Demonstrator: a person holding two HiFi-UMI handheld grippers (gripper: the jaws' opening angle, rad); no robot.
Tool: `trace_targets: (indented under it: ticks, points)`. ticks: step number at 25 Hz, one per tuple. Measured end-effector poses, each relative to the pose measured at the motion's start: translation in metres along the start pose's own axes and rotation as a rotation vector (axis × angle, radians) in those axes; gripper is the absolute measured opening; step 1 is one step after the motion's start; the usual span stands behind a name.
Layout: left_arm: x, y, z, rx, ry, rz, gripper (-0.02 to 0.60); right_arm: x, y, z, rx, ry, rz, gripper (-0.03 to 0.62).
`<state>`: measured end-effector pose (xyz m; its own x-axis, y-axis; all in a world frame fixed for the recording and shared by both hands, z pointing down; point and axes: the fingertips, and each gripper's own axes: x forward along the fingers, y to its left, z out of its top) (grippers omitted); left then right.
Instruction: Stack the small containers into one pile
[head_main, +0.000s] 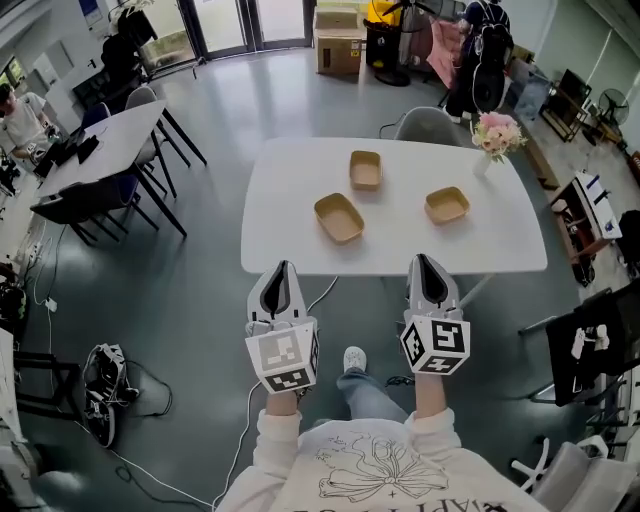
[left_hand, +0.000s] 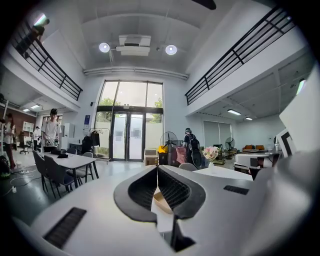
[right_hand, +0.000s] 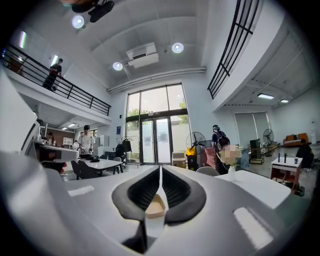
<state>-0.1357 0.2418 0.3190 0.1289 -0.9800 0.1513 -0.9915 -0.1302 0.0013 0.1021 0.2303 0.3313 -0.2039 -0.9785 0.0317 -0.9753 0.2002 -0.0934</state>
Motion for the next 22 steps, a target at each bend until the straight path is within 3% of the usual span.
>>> trace_targets:
  ticks: [11,22]
  points:
    - [0.113,0.001,0.020,-0.013,0.018,0.096,0.011,0.138,-0.031,0.009,0.006,0.028,0.138,0.078]
    - [0.163,0.014,-0.010,-0.028,0.109,0.155,0.009,0.204,-0.026,-0.034,0.026,0.141,0.235,0.104]
